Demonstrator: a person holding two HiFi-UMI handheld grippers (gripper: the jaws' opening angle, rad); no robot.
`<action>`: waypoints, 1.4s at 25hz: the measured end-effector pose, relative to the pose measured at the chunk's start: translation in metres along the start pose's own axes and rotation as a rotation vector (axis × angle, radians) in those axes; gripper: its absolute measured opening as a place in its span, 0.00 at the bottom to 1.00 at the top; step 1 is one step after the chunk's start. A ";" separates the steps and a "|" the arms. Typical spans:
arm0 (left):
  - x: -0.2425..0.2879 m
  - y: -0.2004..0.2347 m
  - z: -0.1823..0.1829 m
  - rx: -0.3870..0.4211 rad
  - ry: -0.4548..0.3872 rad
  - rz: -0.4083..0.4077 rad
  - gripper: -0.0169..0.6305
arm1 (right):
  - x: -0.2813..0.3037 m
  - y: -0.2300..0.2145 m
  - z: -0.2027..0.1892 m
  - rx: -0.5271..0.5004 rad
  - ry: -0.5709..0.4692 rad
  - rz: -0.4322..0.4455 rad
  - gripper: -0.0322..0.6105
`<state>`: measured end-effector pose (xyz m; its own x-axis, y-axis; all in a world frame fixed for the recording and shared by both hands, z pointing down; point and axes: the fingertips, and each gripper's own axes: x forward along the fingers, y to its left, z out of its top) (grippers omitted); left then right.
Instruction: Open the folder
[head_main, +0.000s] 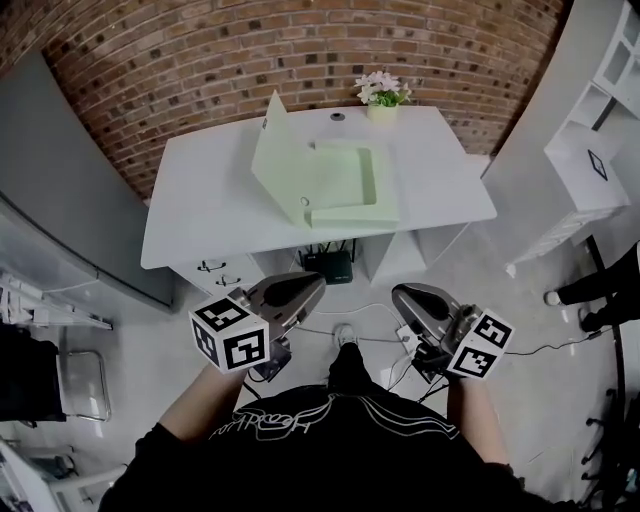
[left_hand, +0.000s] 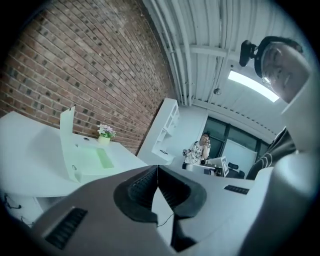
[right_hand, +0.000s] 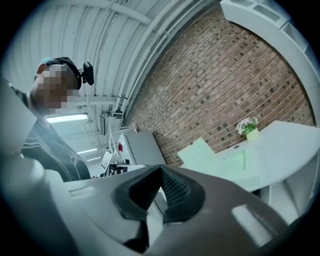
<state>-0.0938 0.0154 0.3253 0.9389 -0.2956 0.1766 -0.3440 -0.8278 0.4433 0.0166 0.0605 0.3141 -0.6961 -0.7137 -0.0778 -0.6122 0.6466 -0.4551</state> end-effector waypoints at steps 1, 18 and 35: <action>0.001 -0.002 -0.001 -0.005 -0.001 -0.007 0.03 | -0.002 0.001 0.001 0.010 -0.007 -0.001 0.05; 0.010 -0.028 -0.002 -0.007 -0.004 -0.084 0.03 | -0.013 0.014 0.001 0.025 -0.041 -0.023 0.05; 0.015 -0.026 -0.001 -0.020 -0.010 -0.094 0.03 | -0.007 0.012 0.003 0.011 -0.041 -0.024 0.05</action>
